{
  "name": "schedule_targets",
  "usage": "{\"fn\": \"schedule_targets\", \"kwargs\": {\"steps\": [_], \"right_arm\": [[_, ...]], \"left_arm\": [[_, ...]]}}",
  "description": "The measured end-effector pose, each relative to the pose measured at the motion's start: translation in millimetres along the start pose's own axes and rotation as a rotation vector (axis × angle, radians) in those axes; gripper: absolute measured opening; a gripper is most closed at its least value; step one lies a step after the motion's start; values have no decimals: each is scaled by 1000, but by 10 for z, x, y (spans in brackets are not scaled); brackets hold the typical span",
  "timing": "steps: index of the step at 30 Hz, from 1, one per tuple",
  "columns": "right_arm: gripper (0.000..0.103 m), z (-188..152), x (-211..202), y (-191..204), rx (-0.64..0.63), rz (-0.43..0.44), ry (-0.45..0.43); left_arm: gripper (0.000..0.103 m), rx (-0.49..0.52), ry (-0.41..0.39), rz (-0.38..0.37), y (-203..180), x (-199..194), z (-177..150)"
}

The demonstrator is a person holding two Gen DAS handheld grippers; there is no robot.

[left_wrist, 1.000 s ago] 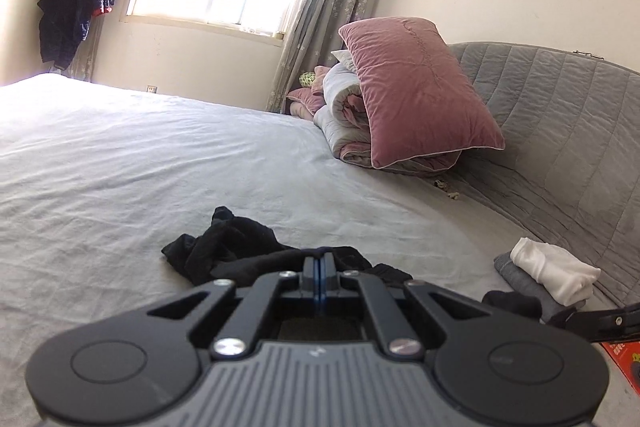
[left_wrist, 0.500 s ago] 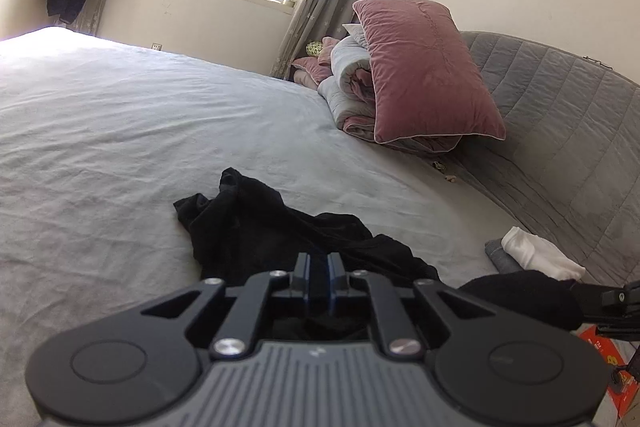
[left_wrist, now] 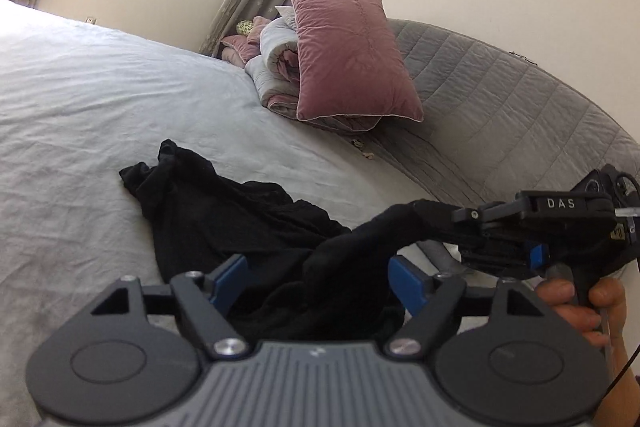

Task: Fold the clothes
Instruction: 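Pull the shirt apart with both grippers to spread it flat on the bed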

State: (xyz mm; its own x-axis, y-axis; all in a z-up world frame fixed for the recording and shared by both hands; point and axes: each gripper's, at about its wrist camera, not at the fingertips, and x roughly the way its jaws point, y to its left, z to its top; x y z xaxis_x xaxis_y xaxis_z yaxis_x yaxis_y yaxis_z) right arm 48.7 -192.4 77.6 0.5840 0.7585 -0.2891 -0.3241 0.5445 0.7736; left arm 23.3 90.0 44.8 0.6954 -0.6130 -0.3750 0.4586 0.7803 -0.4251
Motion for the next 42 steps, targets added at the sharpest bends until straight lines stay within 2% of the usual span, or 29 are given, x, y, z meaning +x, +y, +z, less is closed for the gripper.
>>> {"fn": "schedule_targets", "kwargs": {"steps": [6, 9, 10, 12, 13, 14, 18, 21, 29, 30, 31, 33, 35, 42], "right_arm": [[5, -73, 119, 105, 0, 42, 48], [5, -142, 171, 199, -12, 73, 90], [5, -162, 180, 226, -15, 84, 102], [5, -191, 186, 268, -25, 96, 117], [5, -201, 185, 284, -35, 93, 119], [6, -208, 178, 288, -44, 86, 119], [14, -216, 111, 192, -75, 30, 104], [14, -235, 68, 122, -123, -29, 104], [17, -565, 297, 1, -261, -185, 244], [23, -604, 336, -9, -282, -205, 260], [34, -641, 375, -19, -301, -226, 274], [42, -701, 442, -43, -338, -259, 289], [42, -754, 506, -56, -378, -282, 302], [42, -1016, 673, 47, -598, -305, 377]], "left_arm": [[79, 175, -33, 55, -250, -86, -116], [78, 218, -65, 85, -312, -83, -137], [73, 224, -74, 99, -317, -80, -139], [43, 226, -78, 125, -302, -62, -129], [14, 226, -79, 138, -293, -54, -123], [7, 219, -75, 158, -271, -57, -113], [6, 199, -67, 236, -178, -100, -87], [6, 163, -58, 295, -42, -138, -88], [6, -10, -14, 438, 528, -76, -113], [7, -47, -7, 452, 614, -58, -116], [7, -84, 0, 465, 700, -39, -119], [7, -157, 14, 492, 873, -2, -124], [7, -218, 24, 516, 1024, 46, -135], [7, -301, 39, 562, 1231, 182, -200]]}}
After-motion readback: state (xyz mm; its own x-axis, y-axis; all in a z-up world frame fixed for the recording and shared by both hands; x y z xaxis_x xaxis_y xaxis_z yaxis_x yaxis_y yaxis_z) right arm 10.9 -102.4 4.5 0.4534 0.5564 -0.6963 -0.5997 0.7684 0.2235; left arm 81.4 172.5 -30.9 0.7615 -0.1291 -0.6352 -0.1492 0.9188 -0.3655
